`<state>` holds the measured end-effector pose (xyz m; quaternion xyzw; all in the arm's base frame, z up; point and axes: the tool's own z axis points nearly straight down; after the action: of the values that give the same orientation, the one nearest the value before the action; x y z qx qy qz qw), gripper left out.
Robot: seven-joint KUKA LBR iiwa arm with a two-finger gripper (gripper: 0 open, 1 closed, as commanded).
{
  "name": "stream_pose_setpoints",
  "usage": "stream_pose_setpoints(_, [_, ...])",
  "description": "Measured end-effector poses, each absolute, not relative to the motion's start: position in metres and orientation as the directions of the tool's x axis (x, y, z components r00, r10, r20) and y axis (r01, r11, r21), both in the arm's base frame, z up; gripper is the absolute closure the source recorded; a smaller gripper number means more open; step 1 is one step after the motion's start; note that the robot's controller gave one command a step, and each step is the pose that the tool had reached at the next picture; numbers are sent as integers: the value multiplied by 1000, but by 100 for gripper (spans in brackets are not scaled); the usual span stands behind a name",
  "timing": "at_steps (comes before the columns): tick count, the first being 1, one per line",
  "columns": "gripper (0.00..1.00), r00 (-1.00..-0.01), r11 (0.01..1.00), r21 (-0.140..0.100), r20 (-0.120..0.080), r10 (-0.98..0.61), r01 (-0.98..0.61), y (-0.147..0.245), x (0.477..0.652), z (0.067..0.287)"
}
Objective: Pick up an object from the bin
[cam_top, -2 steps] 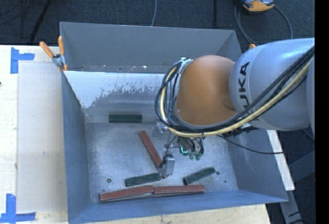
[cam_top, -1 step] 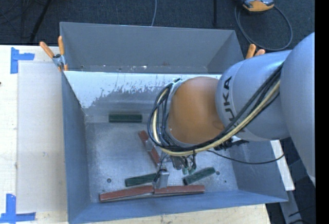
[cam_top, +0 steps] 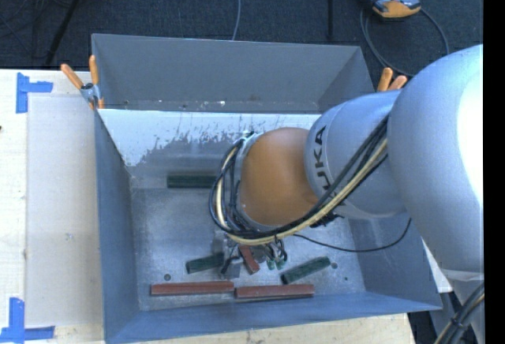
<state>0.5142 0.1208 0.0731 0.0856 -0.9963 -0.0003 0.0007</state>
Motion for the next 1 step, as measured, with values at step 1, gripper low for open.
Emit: stream_pose_setpoints(1, [100, -985, 985, 1, 1, -170, -170, 121, 514, 73])
